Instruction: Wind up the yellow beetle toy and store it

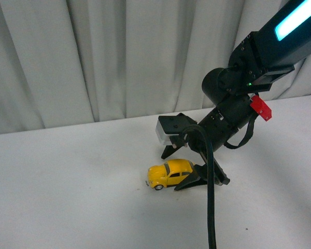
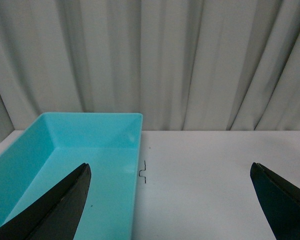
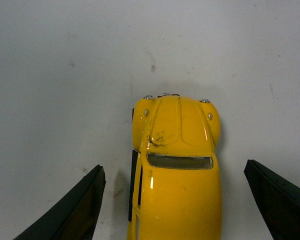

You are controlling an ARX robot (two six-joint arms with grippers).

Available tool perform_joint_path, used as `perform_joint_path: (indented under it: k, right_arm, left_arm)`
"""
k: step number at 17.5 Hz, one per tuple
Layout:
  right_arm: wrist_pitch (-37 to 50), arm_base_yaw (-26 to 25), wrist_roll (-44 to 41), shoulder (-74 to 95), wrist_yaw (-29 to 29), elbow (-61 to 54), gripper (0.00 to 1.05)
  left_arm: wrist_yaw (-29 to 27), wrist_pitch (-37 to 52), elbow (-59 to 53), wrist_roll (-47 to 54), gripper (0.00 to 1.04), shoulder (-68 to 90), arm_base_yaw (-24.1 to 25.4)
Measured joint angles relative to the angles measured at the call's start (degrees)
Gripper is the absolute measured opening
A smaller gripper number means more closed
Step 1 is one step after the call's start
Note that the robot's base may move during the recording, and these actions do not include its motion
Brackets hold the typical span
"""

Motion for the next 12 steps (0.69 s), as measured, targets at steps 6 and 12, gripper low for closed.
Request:
perform_joint_path:
  k: [6,12]
  right_arm:
    - [0.2,0.2,0.2,0.0,0.7,0.0,0.43]
    - [2.4,2.4,1.9,-0.7,-1.7,-1.5,0.41]
  left_arm:
    - [0.0,0.0,0.0,0.0,0.98,0.0,0.0]
    - [0.0,0.0,0.0,0.0,0.98,0.0,0.0]
